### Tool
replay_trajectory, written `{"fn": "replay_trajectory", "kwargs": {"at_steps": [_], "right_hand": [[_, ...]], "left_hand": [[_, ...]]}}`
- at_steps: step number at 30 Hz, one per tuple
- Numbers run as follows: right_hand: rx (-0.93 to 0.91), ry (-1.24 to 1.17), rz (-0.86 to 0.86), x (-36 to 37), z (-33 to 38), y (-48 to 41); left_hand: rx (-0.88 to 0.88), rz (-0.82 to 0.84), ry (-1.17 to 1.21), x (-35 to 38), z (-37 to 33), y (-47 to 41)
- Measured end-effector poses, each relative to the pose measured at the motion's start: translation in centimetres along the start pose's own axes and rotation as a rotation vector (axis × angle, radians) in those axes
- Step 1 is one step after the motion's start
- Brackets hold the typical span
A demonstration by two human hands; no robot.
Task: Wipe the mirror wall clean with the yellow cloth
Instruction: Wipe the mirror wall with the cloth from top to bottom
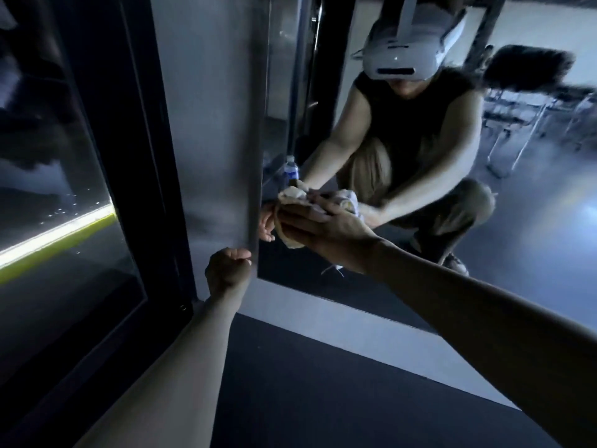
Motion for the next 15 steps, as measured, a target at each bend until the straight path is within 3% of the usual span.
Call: {"fn": "replay_trajectory", "kwargs": {"at_steps": [1, 6, 15], "right_hand": [[0.041, -0.074, 0.063, 0.0, 0.8, -1.8], [0.027, -0.177, 0.063, 4.1, 5.9, -1.3], [-0.313, 0.043, 0.321, 5.4, 8.0, 2.3]], "left_hand": [[0.003, -0.003, 0.000, -0.2, 0.3, -0.3], [0.020, 0.012, -0.135, -1.2, 0.8, -0.2], [0.143, 0.190, -0.364, 1.4, -0.7, 2.0]]}}
Point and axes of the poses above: each hand's wrist, its own y-axis away from the middle knuckle, its own x-axis out of the palm, z = x × y, the point moved 2 cm from there along -y, towards the middle knuckle, and after that the axes turned 8 degrees about x, right-handed, at the moved point
